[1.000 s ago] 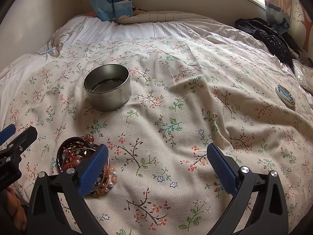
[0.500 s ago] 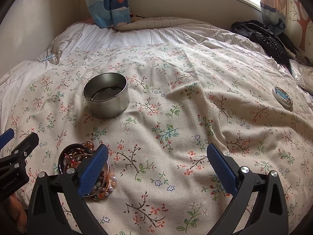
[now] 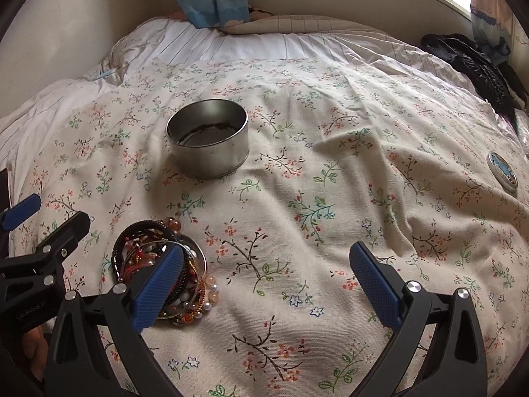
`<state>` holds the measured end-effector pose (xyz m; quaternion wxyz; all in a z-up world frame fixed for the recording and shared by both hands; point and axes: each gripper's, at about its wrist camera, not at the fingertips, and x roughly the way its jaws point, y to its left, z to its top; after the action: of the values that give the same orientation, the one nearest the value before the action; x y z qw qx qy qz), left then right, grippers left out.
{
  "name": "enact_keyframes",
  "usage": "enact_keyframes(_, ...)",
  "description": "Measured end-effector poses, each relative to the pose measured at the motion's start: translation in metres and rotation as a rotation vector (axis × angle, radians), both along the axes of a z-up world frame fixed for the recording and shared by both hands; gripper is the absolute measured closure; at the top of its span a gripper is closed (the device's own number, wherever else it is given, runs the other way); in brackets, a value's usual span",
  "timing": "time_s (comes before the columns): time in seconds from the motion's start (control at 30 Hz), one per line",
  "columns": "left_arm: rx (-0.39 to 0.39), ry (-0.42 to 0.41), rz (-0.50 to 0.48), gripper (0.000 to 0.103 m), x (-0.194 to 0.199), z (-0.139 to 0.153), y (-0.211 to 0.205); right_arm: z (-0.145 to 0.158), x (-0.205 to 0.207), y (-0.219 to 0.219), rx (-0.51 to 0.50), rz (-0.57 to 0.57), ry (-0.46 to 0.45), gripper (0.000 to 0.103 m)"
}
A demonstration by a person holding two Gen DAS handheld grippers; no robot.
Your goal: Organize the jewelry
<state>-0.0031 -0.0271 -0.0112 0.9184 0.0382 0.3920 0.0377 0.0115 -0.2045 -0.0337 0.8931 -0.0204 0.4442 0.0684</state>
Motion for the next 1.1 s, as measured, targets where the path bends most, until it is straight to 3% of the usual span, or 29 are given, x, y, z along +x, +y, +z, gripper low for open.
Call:
enact_keyframes(0.2, 0.006, 0.014, -0.016, 0.008, 0.002, -0.003, -0.002, -0.004, 0.004, 0.001, 0.091, 0.133, 0.035, 0.011)
enact_keyframes(0.37, -0.017, 0.020, -0.015, 0.008, 0.003, -0.004, 0.002, -0.017, 0.017, 0.000, 0.123, 0.262, 0.101, 0.049)
enact_keyframes(0.53, -0.043, 0.024, -0.013, 0.008, 0.005, -0.005, 0.005, -0.033, 0.026, 0.008, 0.209, 0.363, 0.172, 0.066)
enact_keyframes(0.67, -0.045, 0.025, -0.022, 0.008, 0.005, -0.005, 0.004, -0.034, 0.025, 0.011, 0.251, 0.383, 0.175, 0.090)
enact_keyframes(0.73, -0.044, 0.027, -0.024, 0.008, 0.005, -0.005, 0.004, -0.029, 0.023, 0.008, 0.270, 0.368, 0.154, 0.095)
enact_keyframes(1.1, -0.038, 0.075, -0.108, 0.008, 0.011, -0.013, -0.011, -0.011, 0.017, -0.029, 0.292, 0.204, 0.078, 0.098)
